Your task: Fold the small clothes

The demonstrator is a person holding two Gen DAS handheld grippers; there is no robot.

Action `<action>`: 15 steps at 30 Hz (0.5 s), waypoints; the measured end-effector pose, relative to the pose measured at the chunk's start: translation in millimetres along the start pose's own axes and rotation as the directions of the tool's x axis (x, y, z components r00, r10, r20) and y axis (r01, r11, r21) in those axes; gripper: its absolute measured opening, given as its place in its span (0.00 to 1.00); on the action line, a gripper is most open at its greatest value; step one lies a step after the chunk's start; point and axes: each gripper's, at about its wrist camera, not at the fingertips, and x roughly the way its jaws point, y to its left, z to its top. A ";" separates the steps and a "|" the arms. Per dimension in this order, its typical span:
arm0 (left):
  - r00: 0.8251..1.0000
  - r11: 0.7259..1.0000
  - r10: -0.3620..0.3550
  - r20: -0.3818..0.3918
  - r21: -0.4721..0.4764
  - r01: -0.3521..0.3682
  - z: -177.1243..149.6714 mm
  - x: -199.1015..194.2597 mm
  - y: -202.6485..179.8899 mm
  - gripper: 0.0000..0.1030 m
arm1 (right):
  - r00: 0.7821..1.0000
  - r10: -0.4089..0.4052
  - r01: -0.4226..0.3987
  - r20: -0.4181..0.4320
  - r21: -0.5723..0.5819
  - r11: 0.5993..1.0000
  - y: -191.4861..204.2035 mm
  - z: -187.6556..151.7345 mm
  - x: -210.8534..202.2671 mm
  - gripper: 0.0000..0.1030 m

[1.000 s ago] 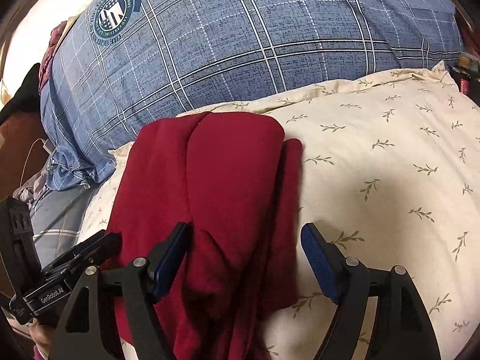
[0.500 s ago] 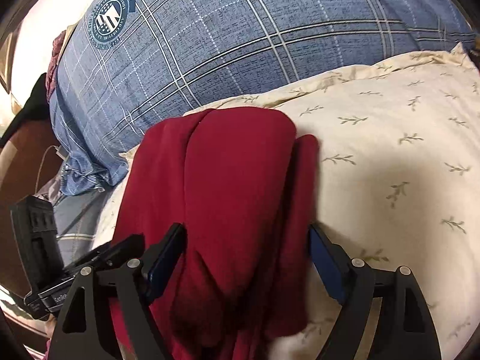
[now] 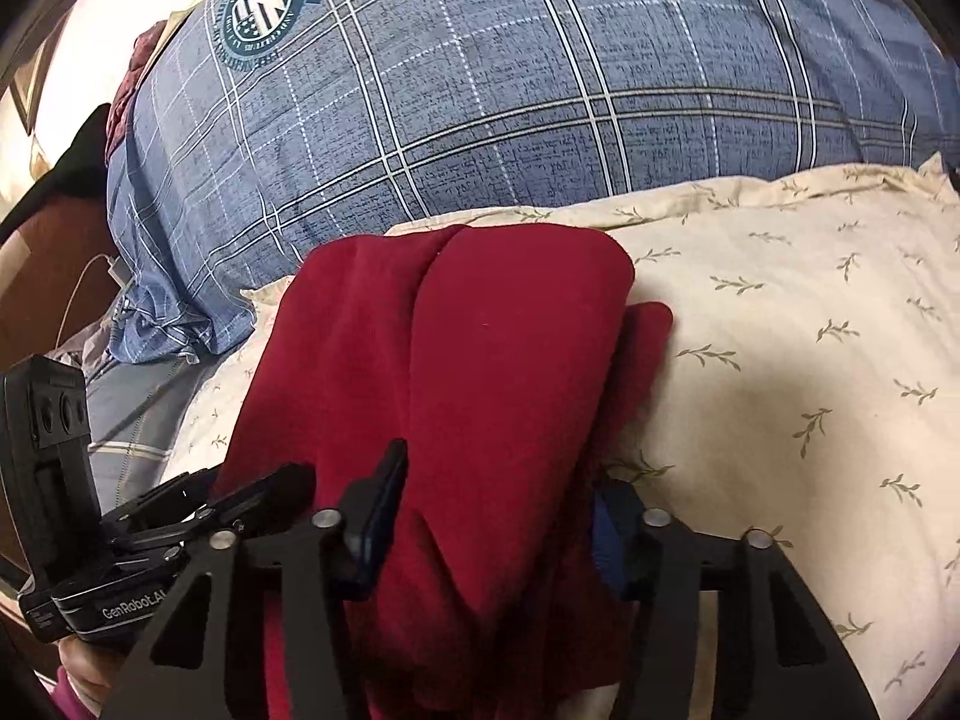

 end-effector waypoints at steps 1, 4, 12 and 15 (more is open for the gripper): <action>1.000 1.000 0.000 0.004 0.002 0.000 -0.6 -2.8 -1.3 0.60 | 1.000 -0.005 0.005 0.005 -0.007 1.000 1.4 0.1 -1.8 0.44; 1.000 1.000 0.005 0.012 0.019 -0.005 -3.1 -13.3 -4.8 0.51 | 1.000 -0.019 0.020 0.024 -0.038 0.999 10.8 -0.1 -10.2 0.38; 0.999 1.000 -0.002 0.037 0.022 0.001 -25.7 -80.7 4.2 0.44 | 0.997 0.080 -0.078 0.020 -0.079 0.994 42.5 -10.1 -48.5 0.36; 1.000 1.000 0.011 0.026 -0.007 -0.011 -46.3 -106.6 15.3 0.44 | 0.991 0.133 -0.134 -0.021 -0.079 0.988 52.4 -27.2 -54.5 0.36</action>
